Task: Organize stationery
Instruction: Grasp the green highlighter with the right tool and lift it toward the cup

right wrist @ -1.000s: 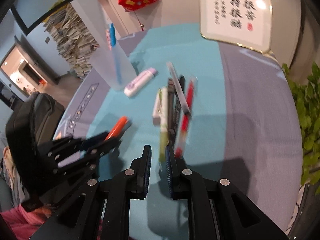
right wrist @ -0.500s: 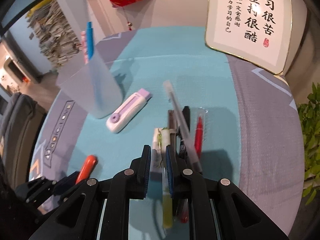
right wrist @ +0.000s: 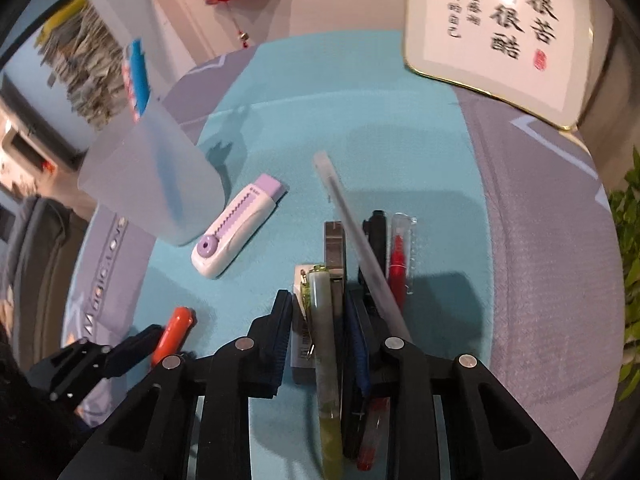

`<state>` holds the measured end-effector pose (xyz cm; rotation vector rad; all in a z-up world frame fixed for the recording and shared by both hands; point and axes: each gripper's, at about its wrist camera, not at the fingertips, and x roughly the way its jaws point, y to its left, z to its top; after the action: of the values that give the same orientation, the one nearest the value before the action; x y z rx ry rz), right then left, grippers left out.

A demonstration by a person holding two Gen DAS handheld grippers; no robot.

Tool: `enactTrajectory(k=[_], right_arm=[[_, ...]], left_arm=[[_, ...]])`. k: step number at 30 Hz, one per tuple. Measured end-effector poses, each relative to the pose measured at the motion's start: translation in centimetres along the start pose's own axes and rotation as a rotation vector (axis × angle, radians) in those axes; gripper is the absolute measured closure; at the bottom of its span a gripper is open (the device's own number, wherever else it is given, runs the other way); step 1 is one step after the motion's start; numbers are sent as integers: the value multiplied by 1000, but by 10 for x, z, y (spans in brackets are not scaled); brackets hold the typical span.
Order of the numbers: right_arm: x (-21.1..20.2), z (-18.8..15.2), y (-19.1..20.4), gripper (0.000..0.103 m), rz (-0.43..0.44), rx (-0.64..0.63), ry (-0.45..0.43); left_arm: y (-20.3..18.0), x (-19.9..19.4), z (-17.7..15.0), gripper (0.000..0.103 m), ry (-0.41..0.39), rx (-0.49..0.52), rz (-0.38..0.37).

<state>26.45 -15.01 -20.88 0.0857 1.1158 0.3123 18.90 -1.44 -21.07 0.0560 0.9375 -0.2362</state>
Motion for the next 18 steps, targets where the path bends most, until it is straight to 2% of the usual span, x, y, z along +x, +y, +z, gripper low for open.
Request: enactTrajectory(k=[1, 2, 3, 7, 12, 18], right_arm=[[-4, -1, 0, 83, 2, 4, -15], [-10, -1, -1, 88, -6, 4, -31], [-16, -2, -2, 88, -6, 4, -41], [-36, -5, -2, 88, 12, 3, -83], [-55, -10, 1, 88, 46, 13, -120], [-89, -18, 18, 88, 65, -31, -207]], left_arm=[[1, 0, 0, 81, 0, 0, 0], [1, 1, 2, 85, 3, -2, -2], [2, 1, 3, 90, 5, -6, -5], [7, -4, 4, 92, -10, -37, -29], [9, -31, 5, 92, -83, -39, -28], [13, -67, 5, 92, -191, -46, -31]])
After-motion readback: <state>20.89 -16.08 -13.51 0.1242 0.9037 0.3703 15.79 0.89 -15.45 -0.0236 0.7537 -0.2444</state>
